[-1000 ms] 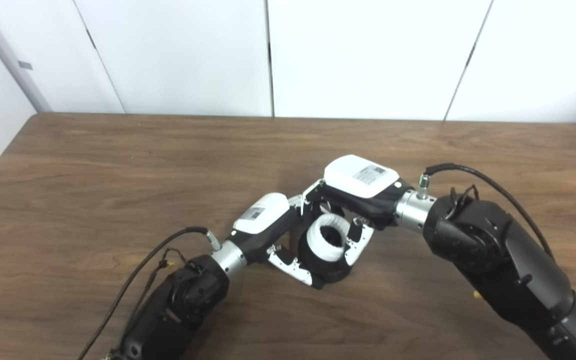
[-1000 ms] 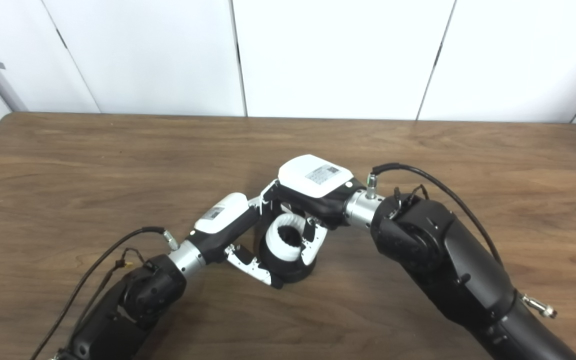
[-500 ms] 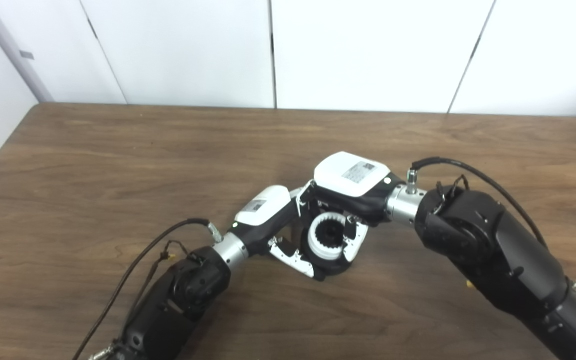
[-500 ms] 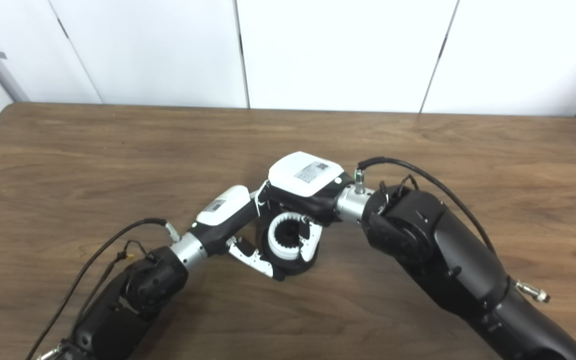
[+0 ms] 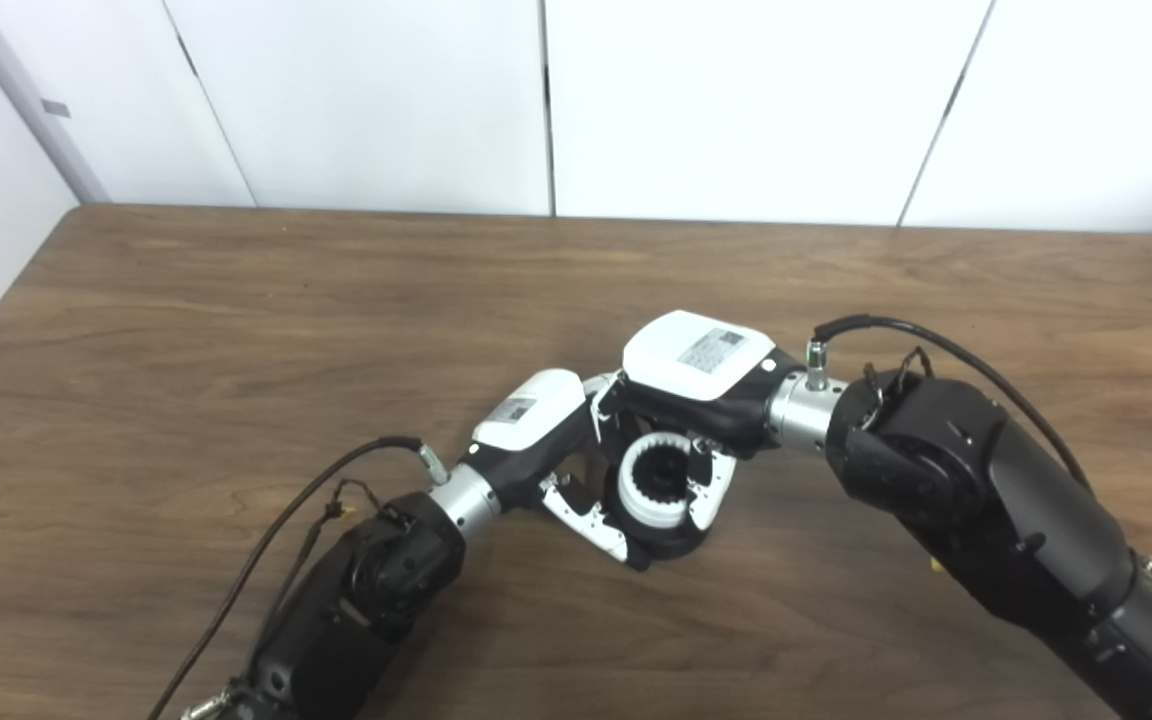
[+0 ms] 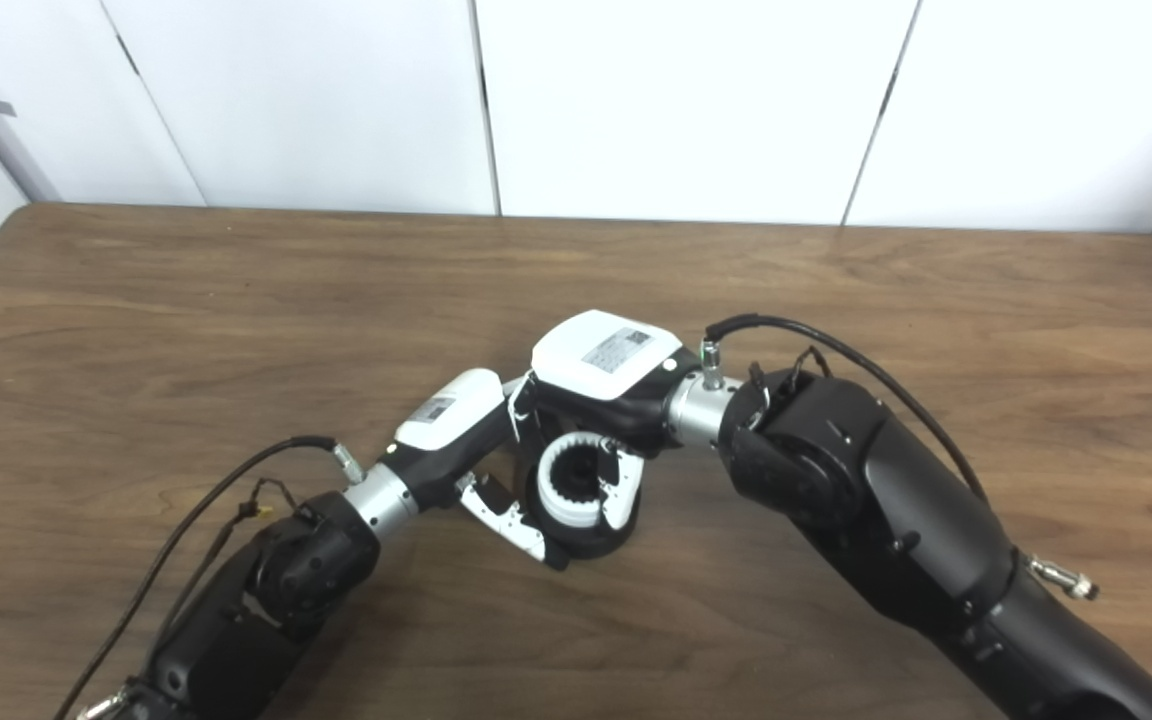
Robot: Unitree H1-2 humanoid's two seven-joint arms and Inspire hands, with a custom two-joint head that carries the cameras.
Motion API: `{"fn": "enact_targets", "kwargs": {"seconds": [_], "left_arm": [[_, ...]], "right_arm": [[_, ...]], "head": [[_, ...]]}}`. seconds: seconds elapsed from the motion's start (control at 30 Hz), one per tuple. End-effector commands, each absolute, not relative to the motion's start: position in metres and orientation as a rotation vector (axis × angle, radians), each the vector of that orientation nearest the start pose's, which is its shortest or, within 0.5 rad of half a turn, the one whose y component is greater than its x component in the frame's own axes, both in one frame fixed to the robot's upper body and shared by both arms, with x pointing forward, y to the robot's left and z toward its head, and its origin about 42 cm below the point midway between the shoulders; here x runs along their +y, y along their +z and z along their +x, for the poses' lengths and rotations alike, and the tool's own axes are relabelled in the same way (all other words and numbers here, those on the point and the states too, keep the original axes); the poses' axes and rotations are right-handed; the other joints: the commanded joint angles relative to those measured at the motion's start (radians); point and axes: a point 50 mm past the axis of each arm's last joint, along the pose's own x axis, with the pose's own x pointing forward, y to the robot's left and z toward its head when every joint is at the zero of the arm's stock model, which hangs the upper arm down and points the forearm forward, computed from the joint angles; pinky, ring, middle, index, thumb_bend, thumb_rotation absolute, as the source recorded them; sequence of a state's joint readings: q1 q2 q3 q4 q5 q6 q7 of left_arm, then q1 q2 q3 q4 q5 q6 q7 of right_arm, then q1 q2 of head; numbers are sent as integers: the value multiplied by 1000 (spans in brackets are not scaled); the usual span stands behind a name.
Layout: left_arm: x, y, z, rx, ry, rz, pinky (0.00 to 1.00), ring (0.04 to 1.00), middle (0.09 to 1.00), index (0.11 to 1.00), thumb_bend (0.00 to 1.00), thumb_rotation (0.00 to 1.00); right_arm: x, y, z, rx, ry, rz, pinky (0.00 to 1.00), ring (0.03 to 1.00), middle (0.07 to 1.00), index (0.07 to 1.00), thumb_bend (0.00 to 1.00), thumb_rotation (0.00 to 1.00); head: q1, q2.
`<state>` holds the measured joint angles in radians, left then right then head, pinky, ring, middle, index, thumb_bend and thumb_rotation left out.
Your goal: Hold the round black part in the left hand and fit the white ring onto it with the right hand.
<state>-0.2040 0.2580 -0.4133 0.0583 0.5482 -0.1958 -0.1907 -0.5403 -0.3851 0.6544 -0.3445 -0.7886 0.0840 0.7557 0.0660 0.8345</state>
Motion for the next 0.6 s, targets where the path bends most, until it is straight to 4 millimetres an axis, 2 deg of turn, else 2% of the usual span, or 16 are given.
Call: {"fn": "enact_targets", "kwargs": {"seconds": [0.0,0.03,0.07,0.1,0.17,0.23,0.3,0.33,0.37,0.4,0.47,0.57], "left_arm": [[150,103,313,-204,-759,888,734,920,903,689,927,254],[150,103,314,-209,-762,900,735,922,898,655,918,257],[150,103,314,-211,-768,914,733,922,892,639,913,257],[151,103,314,-209,-770,925,738,927,891,645,906,283],[151,103,315,-195,-770,930,753,930,888,677,920,305],[152,102,315,-194,-764,923,763,927,891,710,928,297],[152,101,314,-214,-762,920,744,917,896,675,935,280],[153,101,313,-228,-761,916,723,919,900,597,919,271],[153,101,313,-234,-758,909,720,923,892,531,684,158],[153,101,312,-234,-755,902,729,925,879,507,605,119],[153,102,312,-215,-753,886,754,938,872,489,539,85],[153,103,312,-208,-756,873,789,950,859,486,523,78]], "right_arm": [[-89,241,305,-506,1186,-1494,336,423,507,530,511,0],[-91,242,305,-501,1180,-1499,392,544,615,511,511,80],[-93,244,306,-495,1172,-1496,438,617,678,505,513,108],[-96,246,306,-489,1163,-1491,482,666,727,608,631,102],[-100,251,308,-482,1140,-1476,521,707,789,708,776,102],[-103,256,310,-488,1120,-1468,512,693,799,739,836,119],[-105,258,312,-487,1106,-1465,508,686,806,760,871,126],[-106,260,313,-481,1097,-1455,513,690,810,772,880,128],[-108,262,314,-478,1086,-1443,520,697,814,778,885,126],[-110,263,315,-475,1078,-1433,521,698,813,779,887,128],[-113,266,317,-470,1069,-1422,530,700,812,783,883,132],[-115,267,319,-465,1068,-1414,543,708,818,785,885,123]], "head": [[1,0],[1,0],[1,0],[1,0],[0,0],[-2,-1],[-2,-1],[-2,-1],[-2,-1],[-2,-1],[-2,-1],[1,1]]}}
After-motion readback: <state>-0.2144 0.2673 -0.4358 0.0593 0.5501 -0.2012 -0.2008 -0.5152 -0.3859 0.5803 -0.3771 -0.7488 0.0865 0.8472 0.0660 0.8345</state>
